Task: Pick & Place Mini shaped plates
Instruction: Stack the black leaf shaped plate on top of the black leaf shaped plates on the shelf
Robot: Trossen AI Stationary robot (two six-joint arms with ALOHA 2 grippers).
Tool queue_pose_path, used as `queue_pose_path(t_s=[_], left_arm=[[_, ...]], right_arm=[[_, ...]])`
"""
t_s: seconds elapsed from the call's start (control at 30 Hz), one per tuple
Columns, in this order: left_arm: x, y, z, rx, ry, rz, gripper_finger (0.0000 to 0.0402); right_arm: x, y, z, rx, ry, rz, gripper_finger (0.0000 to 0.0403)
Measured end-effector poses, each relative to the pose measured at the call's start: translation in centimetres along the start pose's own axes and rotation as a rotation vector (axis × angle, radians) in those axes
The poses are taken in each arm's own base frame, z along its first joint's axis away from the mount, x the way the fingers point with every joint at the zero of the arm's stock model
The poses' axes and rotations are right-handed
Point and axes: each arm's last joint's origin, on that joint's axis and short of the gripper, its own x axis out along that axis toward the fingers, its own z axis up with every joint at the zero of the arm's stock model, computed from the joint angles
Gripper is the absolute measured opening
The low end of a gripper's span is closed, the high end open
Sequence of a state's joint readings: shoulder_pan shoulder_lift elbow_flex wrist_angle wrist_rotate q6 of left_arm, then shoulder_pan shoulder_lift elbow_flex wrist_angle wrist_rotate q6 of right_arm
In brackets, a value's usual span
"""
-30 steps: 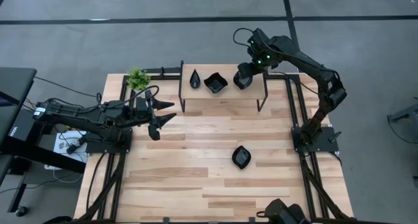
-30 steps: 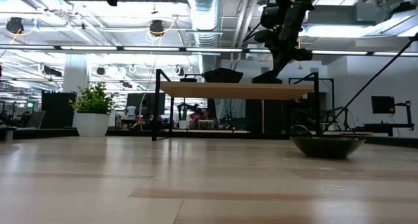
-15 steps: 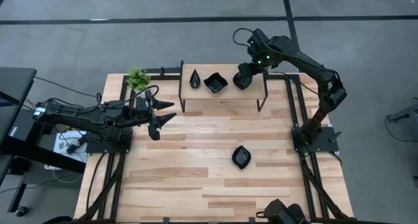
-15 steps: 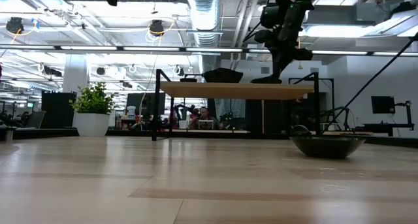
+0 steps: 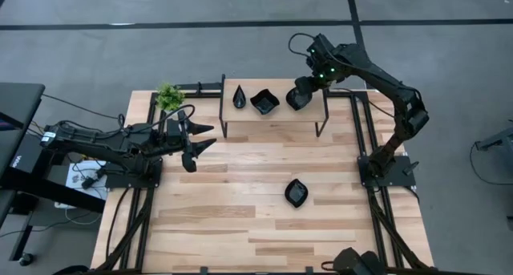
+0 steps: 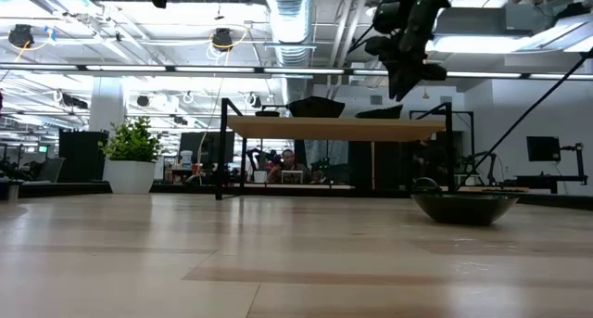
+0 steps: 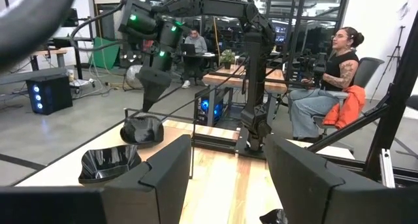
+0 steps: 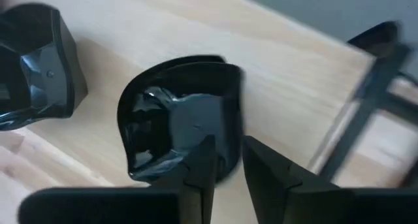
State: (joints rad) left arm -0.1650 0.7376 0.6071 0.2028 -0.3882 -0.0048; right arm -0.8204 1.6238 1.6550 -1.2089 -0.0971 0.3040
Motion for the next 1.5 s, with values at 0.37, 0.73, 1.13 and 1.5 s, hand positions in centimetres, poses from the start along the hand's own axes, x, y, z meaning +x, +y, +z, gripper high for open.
queue_pose_path(t_s=[0.37, 0.73, 1.13, 1.5], left_arm=[[0.0, 0.0, 0.0, 0.000, -0.001, 0.000, 0.0200], [0.1, 0.0, 0.0, -0.005, 0.001, 0.000, 0.0200], [2.1, -0.8, -2.1, -0.069, 0.109, 0.004, 0.0200], [2.0, -1.1, -2.0, -0.097, 0.111, -0.085, 0.0200]], right_arm=[[-2.3, -0.5, -1.7, -0.025, 0.014, -0.088, 0.0030], [-6.9, 5.9, -8.8, -0.470, 0.182, 0.356, 0.0003], [-11.3, 12.5, -19.9, -0.439, 0.196, 0.277, 0.0003], [-3.4, 16.3, -25.8, -0.445, 0.315, 0.051, 0.0040]])
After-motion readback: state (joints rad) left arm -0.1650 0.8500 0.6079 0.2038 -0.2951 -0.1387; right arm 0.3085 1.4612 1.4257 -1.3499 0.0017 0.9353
